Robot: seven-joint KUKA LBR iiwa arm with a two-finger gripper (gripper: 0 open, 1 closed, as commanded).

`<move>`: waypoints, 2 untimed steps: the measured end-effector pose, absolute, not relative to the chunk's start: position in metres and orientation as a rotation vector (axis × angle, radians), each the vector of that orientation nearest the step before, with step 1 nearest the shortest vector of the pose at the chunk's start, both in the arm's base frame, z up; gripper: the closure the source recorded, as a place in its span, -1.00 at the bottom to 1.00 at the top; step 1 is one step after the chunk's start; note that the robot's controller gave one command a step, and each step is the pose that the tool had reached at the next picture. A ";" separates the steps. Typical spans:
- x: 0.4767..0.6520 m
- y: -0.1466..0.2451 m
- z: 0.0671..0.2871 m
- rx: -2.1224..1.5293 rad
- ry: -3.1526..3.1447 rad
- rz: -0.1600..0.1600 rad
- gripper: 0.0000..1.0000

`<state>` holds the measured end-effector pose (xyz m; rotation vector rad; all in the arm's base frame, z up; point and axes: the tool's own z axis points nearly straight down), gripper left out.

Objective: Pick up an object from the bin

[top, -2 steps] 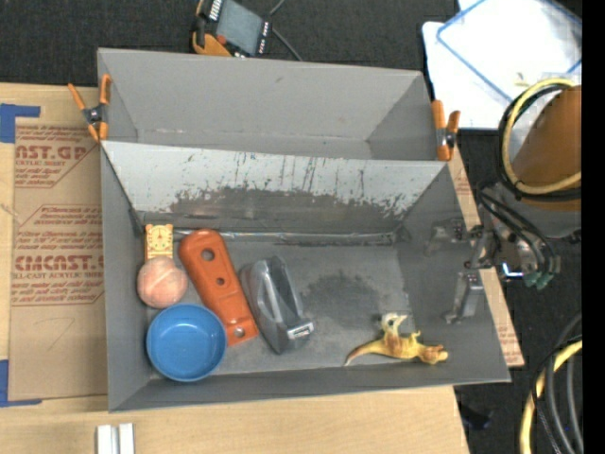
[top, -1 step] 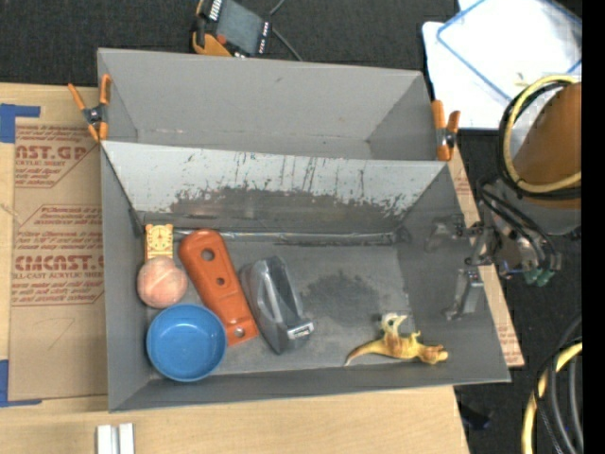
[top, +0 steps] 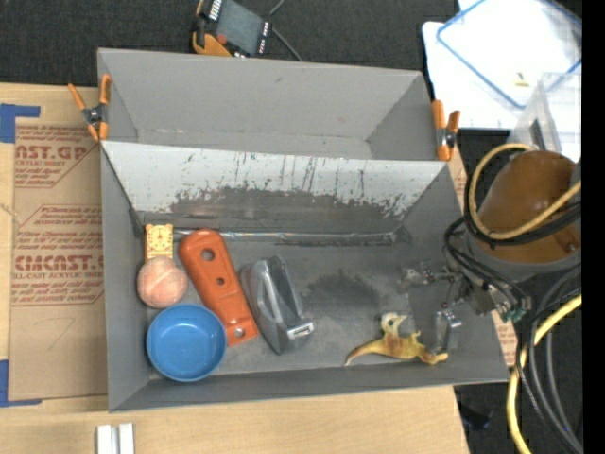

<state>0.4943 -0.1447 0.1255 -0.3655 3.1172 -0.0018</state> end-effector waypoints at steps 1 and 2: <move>0.488 -0.148 0.150 -0.648 3.065 -0.005 -1.00; 0.488 -0.132 0.102 -0.660 3.072 0.003 -1.00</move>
Offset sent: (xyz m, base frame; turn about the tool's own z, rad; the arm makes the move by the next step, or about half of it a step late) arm -0.0065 0.0115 -0.0225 -0.1896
